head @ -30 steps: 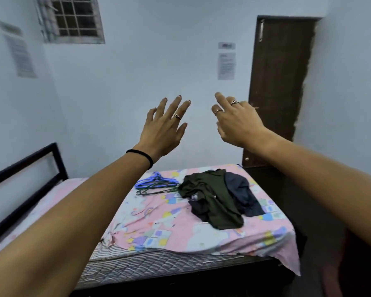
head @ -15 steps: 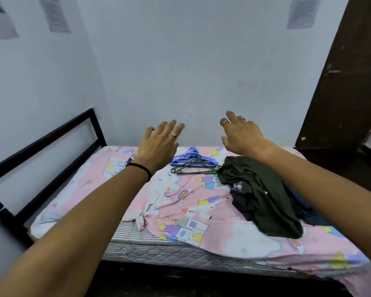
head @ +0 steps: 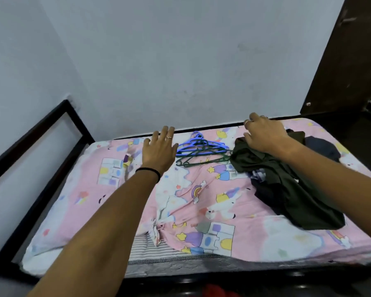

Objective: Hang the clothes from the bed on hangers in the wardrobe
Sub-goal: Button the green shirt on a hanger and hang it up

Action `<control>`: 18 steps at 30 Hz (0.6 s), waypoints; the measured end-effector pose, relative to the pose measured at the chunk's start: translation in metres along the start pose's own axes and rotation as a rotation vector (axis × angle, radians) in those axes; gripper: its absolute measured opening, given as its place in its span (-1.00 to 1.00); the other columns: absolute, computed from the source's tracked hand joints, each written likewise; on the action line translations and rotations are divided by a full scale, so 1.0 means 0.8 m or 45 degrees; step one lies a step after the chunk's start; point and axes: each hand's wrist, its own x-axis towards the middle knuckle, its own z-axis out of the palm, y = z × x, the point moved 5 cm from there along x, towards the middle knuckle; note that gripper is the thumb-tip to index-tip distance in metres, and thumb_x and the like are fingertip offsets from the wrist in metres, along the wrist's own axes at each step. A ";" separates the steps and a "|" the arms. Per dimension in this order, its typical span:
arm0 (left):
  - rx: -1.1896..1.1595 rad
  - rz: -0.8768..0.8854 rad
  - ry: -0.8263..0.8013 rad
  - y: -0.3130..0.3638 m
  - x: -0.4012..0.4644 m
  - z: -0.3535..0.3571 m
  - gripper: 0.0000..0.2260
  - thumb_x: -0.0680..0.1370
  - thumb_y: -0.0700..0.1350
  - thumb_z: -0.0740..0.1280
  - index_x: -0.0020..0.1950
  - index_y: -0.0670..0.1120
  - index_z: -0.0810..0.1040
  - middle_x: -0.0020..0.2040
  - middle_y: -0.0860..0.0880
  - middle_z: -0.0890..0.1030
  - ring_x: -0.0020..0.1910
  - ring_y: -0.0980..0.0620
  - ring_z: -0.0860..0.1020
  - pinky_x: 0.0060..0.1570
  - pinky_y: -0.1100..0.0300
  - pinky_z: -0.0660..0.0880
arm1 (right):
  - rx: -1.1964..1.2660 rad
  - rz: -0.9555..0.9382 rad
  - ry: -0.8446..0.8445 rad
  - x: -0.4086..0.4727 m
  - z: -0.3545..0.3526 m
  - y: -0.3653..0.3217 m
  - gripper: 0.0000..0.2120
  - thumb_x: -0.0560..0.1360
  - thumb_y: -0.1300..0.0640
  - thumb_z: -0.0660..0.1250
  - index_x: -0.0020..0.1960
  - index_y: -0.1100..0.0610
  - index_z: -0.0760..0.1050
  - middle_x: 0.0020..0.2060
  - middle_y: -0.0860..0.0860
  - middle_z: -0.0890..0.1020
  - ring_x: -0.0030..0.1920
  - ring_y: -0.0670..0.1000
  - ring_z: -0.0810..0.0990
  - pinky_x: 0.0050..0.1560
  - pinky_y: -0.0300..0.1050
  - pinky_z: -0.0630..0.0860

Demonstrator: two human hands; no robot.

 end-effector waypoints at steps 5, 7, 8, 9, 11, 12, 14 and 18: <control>0.037 0.228 -0.095 0.060 0.087 0.068 -0.50 0.65 0.00 0.09 0.56 -0.04 0.04 0.55 -0.01 0.14 0.45 -0.06 0.22 0.28 -0.02 0.28 | 0.296 0.383 -0.266 0.046 0.113 0.045 -0.71 0.56 0.09 0.18 0.20 0.21 0.46 0.20 0.15 0.42 0.21 0.23 0.46 0.14 0.10 0.41; 0.019 0.254 -0.150 0.083 0.115 0.103 -0.48 0.64 -0.02 0.09 0.57 -0.05 0.01 0.56 -0.02 0.11 0.45 -0.07 0.23 0.28 -0.02 0.29 | 0.408 0.503 -0.361 0.059 0.165 0.058 -0.74 0.54 0.12 0.18 0.16 0.22 0.46 0.20 0.16 0.45 0.21 0.24 0.46 0.18 0.09 0.40; 0.022 0.279 -0.196 0.096 0.127 0.122 -0.46 0.63 -0.02 0.09 0.57 -0.05 -0.02 0.56 -0.02 0.10 0.46 -0.08 0.22 0.29 -0.03 0.29 | 0.452 0.559 -0.410 0.063 0.188 0.066 -0.74 0.53 0.12 0.19 0.15 0.22 0.46 0.19 0.17 0.46 0.21 0.24 0.46 0.18 0.07 0.40; 0.048 0.320 -0.235 0.108 0.141 0.139 -0.45 0.63 -0.01 0.10 0.57 -0.04 -0.05 0.57 -0.03 0.08 0.47 -0.08 0.20 0.31 -0.04 0.28 | 0.486 0.611 -0.455 0.068 0.208 0.075 -0.74 0.53 0.12 0.19 0.15 0.22 0.46 0.20 0.17 0.48 0.22 0.23 0.47 0.18 0.05 0.40; 0.064 0.379 -0.286 0.127 0.172 0.165 -0.43 0.64 0.02 0.10 0.58 -0.04 -0.08 0.57 -0.04 0.05 0.49 -0.09 0.16 0.34 -0.05 0.26 | 0.504 0.667 -0.533 0.079 0.240 0.090 -0.75 0.53 0.14 0.18 0.15 0.22 0.45 0.21 0.17 0.47 0.23 0.22 0.47 0.21 0.04 0.39; 0.036 0.368 -0.306 0.135 0.189 0.174 -0.43 0.64 0.02 0.10 0.58 -0.05 -0.08 0.57 -0.04 0.04 0.50 -0.10 0.16 0.34 -0.05 0.27 | 0.497 0.676 -0.558 0.086 0.251 0.098 -0.75 0.53 0.15 0.16 0.16 0.21 0.44 0.22 0.16 0.46 0.24 0.21 0.46 0.22 0.04 0.38; -0.013 0.350 -0.352 0.154 0.219 0.187 -0.42 0.64 0.01 0.12 0.57 -0.07 -0.07 0.58 -0.06 0.02 0.49 -0.11 0.16 0.34 -0.06 0.28 | 0.483 0.705 -0.592 0.096 0.265 0.118 -0.76 0.54 0.16 0.14 0.15 0.20 0.43 0.22 0.15 0.46 0.24 0.20 0.45 0.21 0.03 0.37; -0.008 0.389 -0.463 0.195 0.246 0.219 -0.43 0.63 -0.05 0.14 0.57 -0.08 -0.05 0.59 -0.06 -0.03 0.51 -0.12 0.11 0.37 -0.08 0.25 | 0.466 0.784 -0.603 0.089 0.283 0.155 -0.76 0.57 0.11 0.15 0.16 0.21 0.43 0.21 0.13 0.48 0.23 0.20 0.46 0.17 0.00 0.39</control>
